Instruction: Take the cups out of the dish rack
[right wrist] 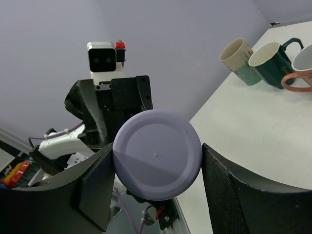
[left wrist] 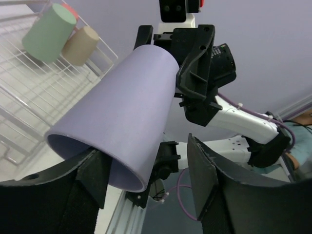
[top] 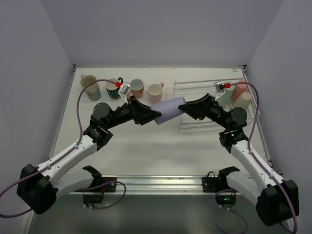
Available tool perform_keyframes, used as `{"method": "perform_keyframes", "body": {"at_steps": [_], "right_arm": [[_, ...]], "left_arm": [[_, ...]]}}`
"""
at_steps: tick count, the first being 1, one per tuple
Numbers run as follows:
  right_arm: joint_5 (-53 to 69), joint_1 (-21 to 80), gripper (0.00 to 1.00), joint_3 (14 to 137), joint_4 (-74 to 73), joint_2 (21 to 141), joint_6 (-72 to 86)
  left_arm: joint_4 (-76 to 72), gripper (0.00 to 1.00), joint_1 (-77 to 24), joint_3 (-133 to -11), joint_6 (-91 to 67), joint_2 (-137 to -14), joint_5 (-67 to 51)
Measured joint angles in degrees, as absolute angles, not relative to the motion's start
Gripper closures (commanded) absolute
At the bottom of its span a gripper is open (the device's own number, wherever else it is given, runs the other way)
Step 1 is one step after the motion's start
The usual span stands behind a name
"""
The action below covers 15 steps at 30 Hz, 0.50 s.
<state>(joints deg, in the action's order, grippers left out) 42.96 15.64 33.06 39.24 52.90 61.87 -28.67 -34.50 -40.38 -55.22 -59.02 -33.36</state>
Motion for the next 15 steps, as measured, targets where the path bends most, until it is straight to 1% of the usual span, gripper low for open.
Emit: {"method": "perform_keyframes", "body": {"at_steps": [2,3,5,6,7,8,10,11,13,14,15], "right_arm": [[42.7,16.5,0.63,33.1,41.1,54.5,62.5],[42.5,16.9,0.63,33.1,42.2,55.4,62.8],[41.9,17.8,0.63,32.9,44.4,56.8,63.5],[41.7,18.0,0.63,32.6,45.3,57.4,63.4],[41.7,18.0,0.63,32.2,46.2,57.9,63.5],[41.6,18.1,0.6,31.7,47.0,58.3,64.0],[41.5,18.4,0.49,31.0,49.0,59.3,65.2],[41.4,18.8,0.36,30.8,49.8,59.4,65.4],[41.5,19.1,0.19,30.5,50.8,59.5,65.6],[41.4,19.2,0.05,30.4,50.9,59.7,65.6],[41.4,19.3,0.01,30.2,51.0,59.8,65.6]], "left_arm": [[-29.6,0.53,-34.5,-40.2,-56.3,-59.7,-33.9],[-30.1,0.64,-34.3,-39.8,-56.6,-59.9,-34.1],[-30.6,0.79,-34.1,-39.0,-57.8,-60.2,-34.1],[-31.0,0.93,-34.0,-38.7,-58.6,-60.2,-34.1],[-31.7,0.98,-33.8,-38.6,-59.5,-60.1,-34.1],[-32.8,1.0,-33.8,-38.6,-59.8,-59.7,-34.4],[-32.2,1.0,-33.8,-38.6,-59.0,-58.0,-34.2],[-31.3,1.0,-33.9,-38.6,-58.4,-57.3,-34.0],[-28.8,1.0,-34.0,-38.8,-56.3,-55.7,-33.1],[-26.9,1.0,-34.3,-39.1,-54.8,-54.8,-32.2],[-24.4,1.0,-34.5,-39.7,-52.8,-53.9,-30.7]]}}
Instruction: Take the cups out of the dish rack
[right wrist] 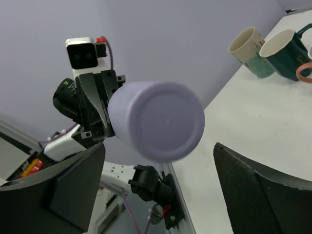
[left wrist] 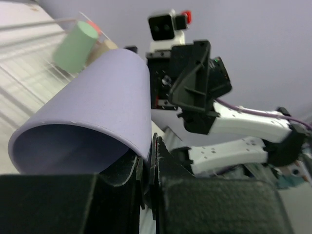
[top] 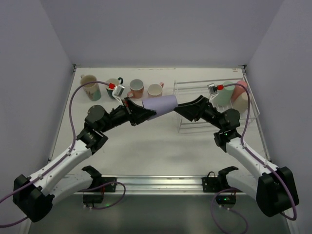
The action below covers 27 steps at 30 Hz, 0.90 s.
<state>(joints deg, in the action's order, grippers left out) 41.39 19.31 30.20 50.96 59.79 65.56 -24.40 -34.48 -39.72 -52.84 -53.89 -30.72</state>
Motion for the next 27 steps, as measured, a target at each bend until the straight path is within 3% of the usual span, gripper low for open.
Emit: {"method": "perform_keyframes", "body": {"at_steps": [8,14,20,27], "right_arm": [[40.3,19.5,0.01,29.3,45.0,59.0,62.6],[36.8,19.5,0.01,30.1,31.0,53.7,54.2],[33.6,19.5,0.01,31.9,19.6,48.6,46.4],[32.2,19.5,0.01,33.2,12.8,48.6,41.4]], "left_arm": [[4.0,1.0,-34.5,-55.5,-34.6,-52.8,-13.0],[26.6,1.0,-34.3,-70.1,-24.3,-59.3,3.8],[42.6,1.0,-31.9,-71.9,-19.7,-66.6,13.9],[46.4,1.0,-28.6,-69.7,-17.7,-77.1,17.2]]}}
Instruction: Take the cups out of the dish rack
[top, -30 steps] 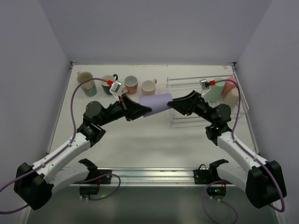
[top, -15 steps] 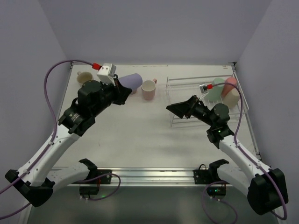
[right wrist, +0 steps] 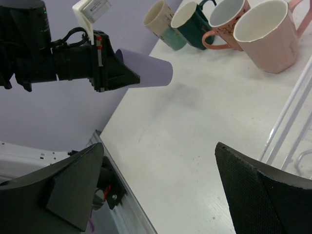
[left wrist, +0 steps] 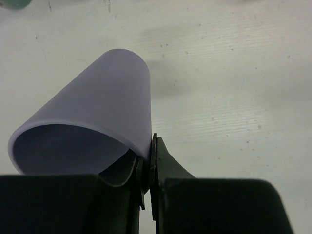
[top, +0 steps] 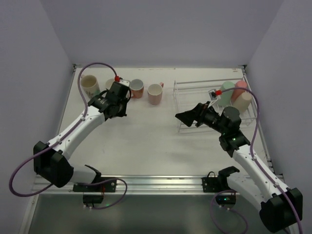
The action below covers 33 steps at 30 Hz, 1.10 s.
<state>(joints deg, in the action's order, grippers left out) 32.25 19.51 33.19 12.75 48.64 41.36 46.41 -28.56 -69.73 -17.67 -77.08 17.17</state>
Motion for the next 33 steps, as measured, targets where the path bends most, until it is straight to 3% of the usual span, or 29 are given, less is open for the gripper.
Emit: {"method": "perform_keyframes", "body": {"at_steps": [11,23,33], "right_arm": [[32.2,19.5,0.01,33.2,10.1,49.5,40.0],[32.3,19.5,0.01,33.2,10.2,50.7,40.1],[32.2,19.5,0.01,33.2,10.2,50.6,40.1]], "left_arm": [[47.3,1.0,-25.5,-71.7,-14.4,-90.8,16.8],[45.9,1.0,-19.4,-72.6,-11.3,-94.2,13.6],[44.7,0.57,-17.3,-72.8,-10.7,-94.5,11.5]]}}
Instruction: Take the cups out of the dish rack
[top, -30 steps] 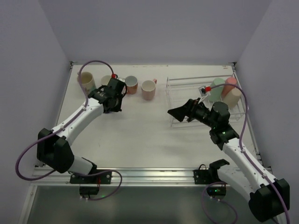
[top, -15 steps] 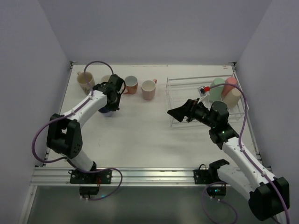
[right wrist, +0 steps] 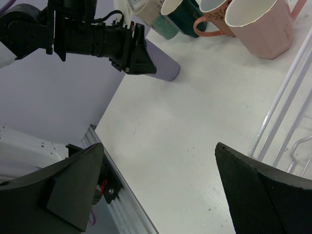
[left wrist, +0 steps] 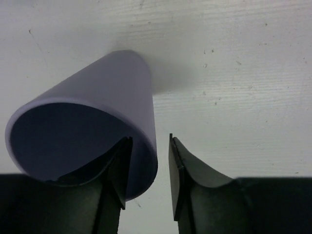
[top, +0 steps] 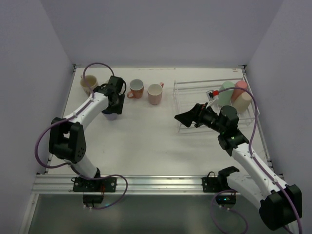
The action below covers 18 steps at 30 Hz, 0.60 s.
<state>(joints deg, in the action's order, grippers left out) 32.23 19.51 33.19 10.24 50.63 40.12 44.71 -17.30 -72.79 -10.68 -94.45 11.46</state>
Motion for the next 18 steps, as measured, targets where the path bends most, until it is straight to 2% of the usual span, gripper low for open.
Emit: {"method": "perform_keyframes", "body": {"at_steps": [5,9,14,16,17,18], "right_arm": [[32.2,19.5,0.01,33.2,10.3,50.6,40.2],[32.2,19.5,0.01,33.2,10.3,50.6,40.3],[32.2,19.5,0.01,33.2,10.3,50.7,40.3],[32.2,19.5,0.01,33.2,10.3,50.7,40.3],[32.2,19.5,0.01,33.2,10.3,50.7,40.3],[32.1,19.5,0.01,33.2,10.2,50.8,40.3]], "left_arm": [[44.8,0.48,-17.1,-74.8,-10.7,-95.0,12.3],[44.9,0.31,-17.0,-76.2,-10.6,-95.0,13.3],[45.1,0.18,-17.0,-77.5,-10.4,-95.0,14.7],[45.1,0.09,-17.0,-77.9,-10.4,-94.9,15.2],[45.2,0.01,-17.0,-78.1,-10.3,-94.7,15.3],[45.2,0.0,-17.0,-78.3,-10.3,-94.4,15.5]]}}
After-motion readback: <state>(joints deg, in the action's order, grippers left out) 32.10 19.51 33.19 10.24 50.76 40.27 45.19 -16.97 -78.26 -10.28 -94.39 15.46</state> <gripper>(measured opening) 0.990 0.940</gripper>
